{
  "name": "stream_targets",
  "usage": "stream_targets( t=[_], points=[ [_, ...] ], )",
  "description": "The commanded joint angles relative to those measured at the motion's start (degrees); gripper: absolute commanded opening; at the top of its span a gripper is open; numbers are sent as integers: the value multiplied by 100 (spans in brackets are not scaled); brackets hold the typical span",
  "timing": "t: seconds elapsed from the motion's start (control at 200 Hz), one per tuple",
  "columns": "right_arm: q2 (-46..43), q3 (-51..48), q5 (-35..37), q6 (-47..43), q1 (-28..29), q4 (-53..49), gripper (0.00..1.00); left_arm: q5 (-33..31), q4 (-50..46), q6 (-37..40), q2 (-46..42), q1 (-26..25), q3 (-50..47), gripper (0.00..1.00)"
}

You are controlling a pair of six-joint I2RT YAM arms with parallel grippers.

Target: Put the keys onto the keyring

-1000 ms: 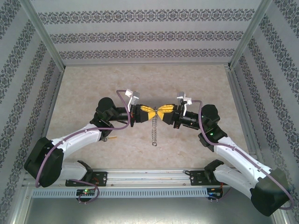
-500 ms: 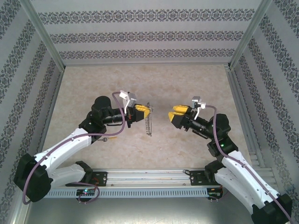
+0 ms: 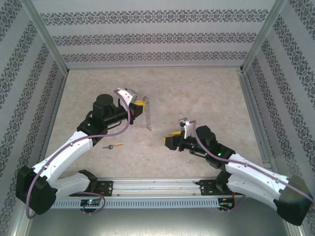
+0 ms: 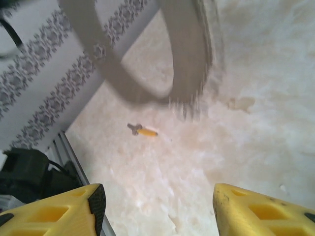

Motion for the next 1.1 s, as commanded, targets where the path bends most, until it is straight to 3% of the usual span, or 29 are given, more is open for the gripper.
stream_targets(
  t=[0.0,0.25,0.605,0.854,1.094],
  points=[
    [570,271,826,-294,528,80,60,-293,139,15,45,353,356,0],
    [2687,1672,1187,-1418,1292,-63,60,-75,-10,-183,231,1059,873,0],
    [5528,4025,567,-3297,1557,-681,62,186,-294,-347,357,1954,1310,0],
    [6686,5065,427,-3779,1573,-1020,61,437,-266,-473,520,2296,1485,0],
    [7210,5618,80,-3929,1567,-1184,60,544,-245,-528,605,2378,1630,0]
  ],
)
